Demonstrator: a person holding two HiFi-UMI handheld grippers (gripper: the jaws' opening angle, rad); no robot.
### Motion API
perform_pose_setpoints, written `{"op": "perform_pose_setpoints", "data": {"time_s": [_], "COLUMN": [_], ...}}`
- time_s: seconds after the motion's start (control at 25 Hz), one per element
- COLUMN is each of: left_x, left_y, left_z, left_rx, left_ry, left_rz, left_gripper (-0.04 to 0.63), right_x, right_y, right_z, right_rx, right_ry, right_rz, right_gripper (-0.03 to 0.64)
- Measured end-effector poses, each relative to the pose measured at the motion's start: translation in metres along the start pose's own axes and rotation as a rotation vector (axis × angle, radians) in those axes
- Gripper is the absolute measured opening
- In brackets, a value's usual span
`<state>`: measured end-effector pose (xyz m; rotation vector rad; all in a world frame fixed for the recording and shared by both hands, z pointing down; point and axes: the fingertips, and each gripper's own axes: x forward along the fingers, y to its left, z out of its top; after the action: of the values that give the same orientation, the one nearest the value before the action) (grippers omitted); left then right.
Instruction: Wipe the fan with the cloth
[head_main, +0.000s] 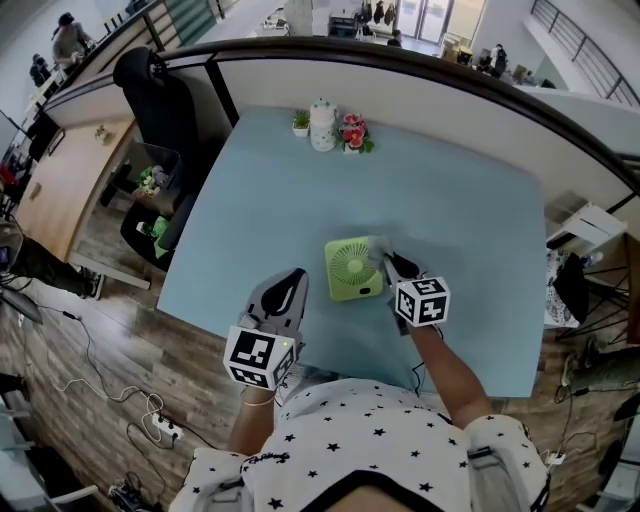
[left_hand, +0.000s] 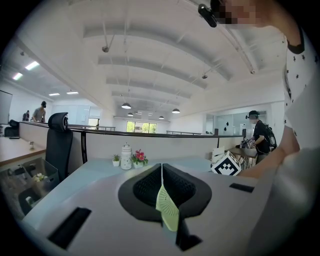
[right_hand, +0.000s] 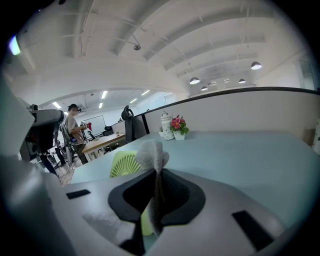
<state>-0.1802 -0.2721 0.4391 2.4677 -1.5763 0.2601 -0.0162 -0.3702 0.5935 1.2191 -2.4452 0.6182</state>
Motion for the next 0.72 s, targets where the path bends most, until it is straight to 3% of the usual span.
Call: {"op": "perform_pose_setpoints", "data": {"time_s": [0.36,0.72], "left_x": [-0.005,-0.016], "left_y": [0.004,0.018], "left_z": [-0.002,-0.004], "left_rx": [-0.005,-0.016], "left_ry": [0.0,0.0], "left_rz": [0.009,0.051], "left_gripper": [0.032,0.032], "right_x": [-0.007,0.013], "right_y": [0.016,0.088], "right_z": [0.018,0.016], "right_rx": [0.01,-0.054], "right_ry": [-0.064,-0.045], "right_rz": [0.014,0.186], "right_gripper": [0.031,0.031]}}
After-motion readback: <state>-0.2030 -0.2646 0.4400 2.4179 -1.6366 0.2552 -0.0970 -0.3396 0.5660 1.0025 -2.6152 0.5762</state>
